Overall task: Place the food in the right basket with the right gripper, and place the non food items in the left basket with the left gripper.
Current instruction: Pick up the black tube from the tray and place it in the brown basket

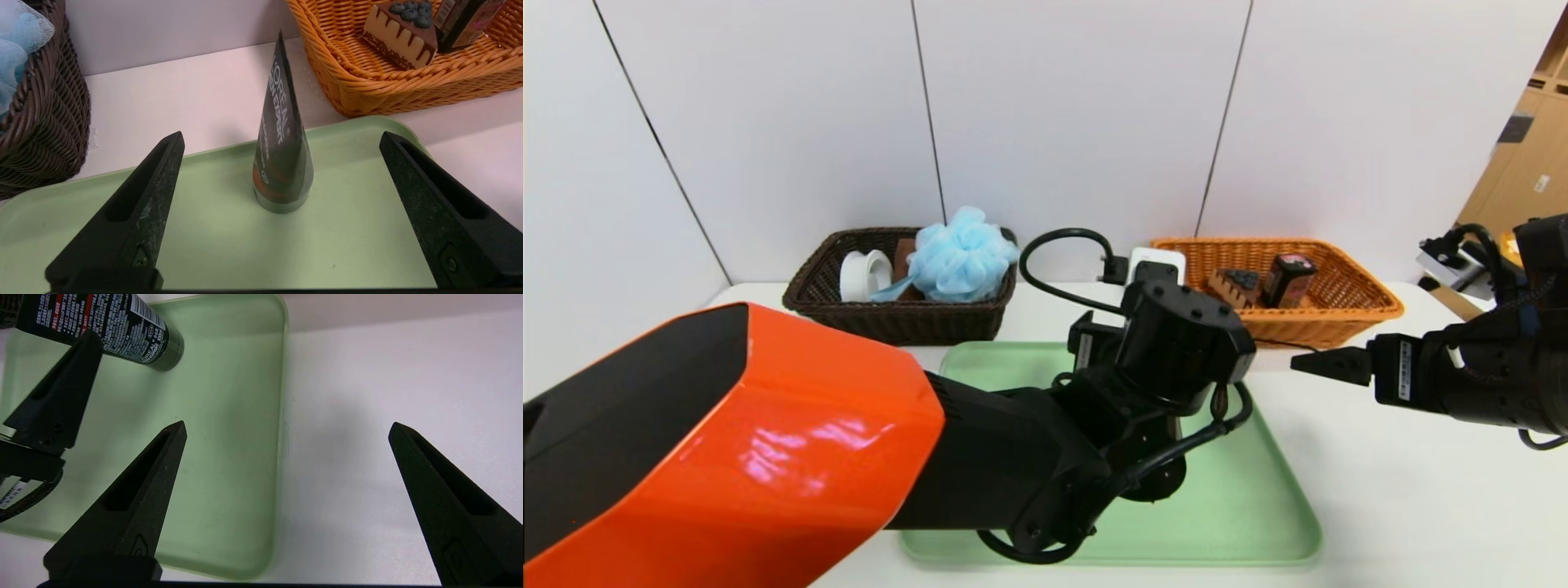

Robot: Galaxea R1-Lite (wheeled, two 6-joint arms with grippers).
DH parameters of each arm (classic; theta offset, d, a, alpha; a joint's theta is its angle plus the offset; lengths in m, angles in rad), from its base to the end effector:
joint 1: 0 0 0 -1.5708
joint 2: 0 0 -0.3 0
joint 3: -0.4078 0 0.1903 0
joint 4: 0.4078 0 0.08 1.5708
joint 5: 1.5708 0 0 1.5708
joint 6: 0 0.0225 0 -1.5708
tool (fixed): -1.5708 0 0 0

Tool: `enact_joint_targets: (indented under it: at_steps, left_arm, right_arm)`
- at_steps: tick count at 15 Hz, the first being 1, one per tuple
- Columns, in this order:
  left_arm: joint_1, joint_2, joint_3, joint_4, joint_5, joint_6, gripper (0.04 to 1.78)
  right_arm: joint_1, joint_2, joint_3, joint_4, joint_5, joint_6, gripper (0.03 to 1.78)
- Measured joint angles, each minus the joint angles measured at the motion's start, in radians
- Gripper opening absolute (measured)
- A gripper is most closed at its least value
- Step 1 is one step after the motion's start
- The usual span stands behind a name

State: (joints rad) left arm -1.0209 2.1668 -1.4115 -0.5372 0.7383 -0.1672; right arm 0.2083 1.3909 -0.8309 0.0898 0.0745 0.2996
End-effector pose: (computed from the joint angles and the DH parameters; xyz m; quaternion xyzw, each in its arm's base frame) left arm 0.2437 -0.3687 0.1626 0.0014 0.0808 -0.1337 0.9877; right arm 0.2110 0.0463 0.2043 0.1189 0.3349 0.0845 0.9309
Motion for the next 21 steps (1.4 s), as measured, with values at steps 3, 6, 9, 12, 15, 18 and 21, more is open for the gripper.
enact_joint_targets:
  at_steps: [3, 6, 9, 12, 15, 18, 21]
  left_arm:
    - [-0.007, 0.029, -0.003, -0.041, 0.011, 0.005, 1.69]
    - [-0.008, 0.057, -0.003, -0.090, 0.013, 0.050, 1.69]
    - [-0.008, 0.085, -0.004, -0.155, 0.016, 0.098, 1.69]
    - [-0.005, 0.113, -0.012, -0.181, 0.029, 0.111, 1.69]
    - [0.015, 0.145, -0.066, -0.182, 0.039, 0.112, 1.69]
    - [0.029, 0.176, -0.100, -0.183, 0.039, 0.111, 1.69]
    - [0.047, 0.201, -0.110, -0.201, 0.040, 0.112, 1.69]
  right_arm:
    - [0.000, -0.002, 0.001, 0.001, 0.000, 0.000, 1.71]
    - [0.000, -0.002, 0.004, 0.001, 0.001, 0.000, 1.71]
    - [0.000, -0.001, 0.007, 0.001, 0.001, -0.001, 1.71]
    - [0.000, 0.001, 0.007, 0.000, 0.001, -0.002, 1.71]
    - [0.000, 0.002, 0.009, 0.000, 0.001, -0.003, 1.71]
    - [-0.001, 0.003, 0.012, 0.000, 0.000, -0.003, 1.71]
    - [-0.001, 0.003, 0.013, 0.000, 0.001, -0.003, 1.71]
